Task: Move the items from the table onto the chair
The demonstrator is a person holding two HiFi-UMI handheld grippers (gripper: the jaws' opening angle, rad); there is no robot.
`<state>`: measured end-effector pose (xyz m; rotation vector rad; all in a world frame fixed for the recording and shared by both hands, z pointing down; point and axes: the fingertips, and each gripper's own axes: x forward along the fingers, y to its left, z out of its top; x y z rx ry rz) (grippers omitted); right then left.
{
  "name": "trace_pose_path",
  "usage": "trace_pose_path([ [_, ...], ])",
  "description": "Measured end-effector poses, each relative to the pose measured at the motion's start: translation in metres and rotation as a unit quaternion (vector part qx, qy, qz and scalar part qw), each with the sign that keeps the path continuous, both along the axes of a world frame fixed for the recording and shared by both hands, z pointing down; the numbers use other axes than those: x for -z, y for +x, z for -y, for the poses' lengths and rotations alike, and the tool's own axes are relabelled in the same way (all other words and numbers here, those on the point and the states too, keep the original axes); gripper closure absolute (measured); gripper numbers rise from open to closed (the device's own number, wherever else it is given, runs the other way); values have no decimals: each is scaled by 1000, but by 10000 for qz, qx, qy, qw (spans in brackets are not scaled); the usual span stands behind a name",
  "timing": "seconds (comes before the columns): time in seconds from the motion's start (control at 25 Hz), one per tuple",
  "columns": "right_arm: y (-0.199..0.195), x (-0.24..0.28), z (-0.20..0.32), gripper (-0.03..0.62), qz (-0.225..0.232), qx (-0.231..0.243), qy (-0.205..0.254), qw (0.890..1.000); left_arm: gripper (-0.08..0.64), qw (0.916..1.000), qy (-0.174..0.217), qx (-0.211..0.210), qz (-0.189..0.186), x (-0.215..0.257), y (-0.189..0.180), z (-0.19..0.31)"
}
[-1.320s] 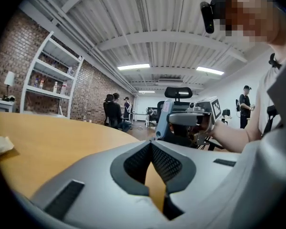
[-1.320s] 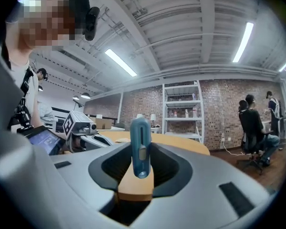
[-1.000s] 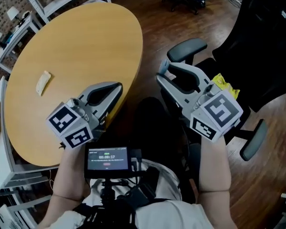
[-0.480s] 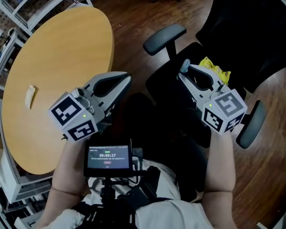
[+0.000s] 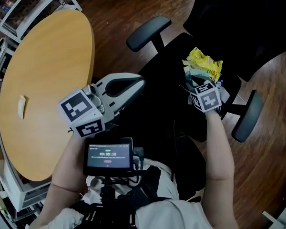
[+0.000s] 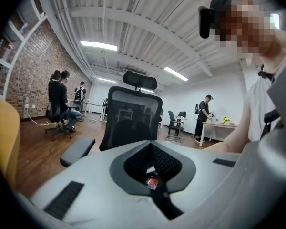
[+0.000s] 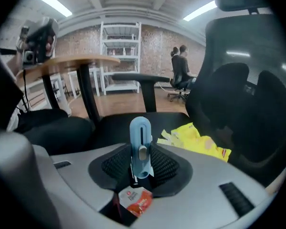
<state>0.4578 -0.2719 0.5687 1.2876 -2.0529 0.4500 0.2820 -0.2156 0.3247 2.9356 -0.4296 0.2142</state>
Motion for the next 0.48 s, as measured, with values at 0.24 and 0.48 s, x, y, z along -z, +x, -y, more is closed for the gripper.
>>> trace_pose_path([
  [0.24,5,-37,-3,458,-837,295,-538,9946,549,9985,-251,-477,33,-24,24,-15],
  [0.48,12,-43,-7,434,-858,223,-641,9940,549,9980,-354,-532,16,-26,26,-16],
])
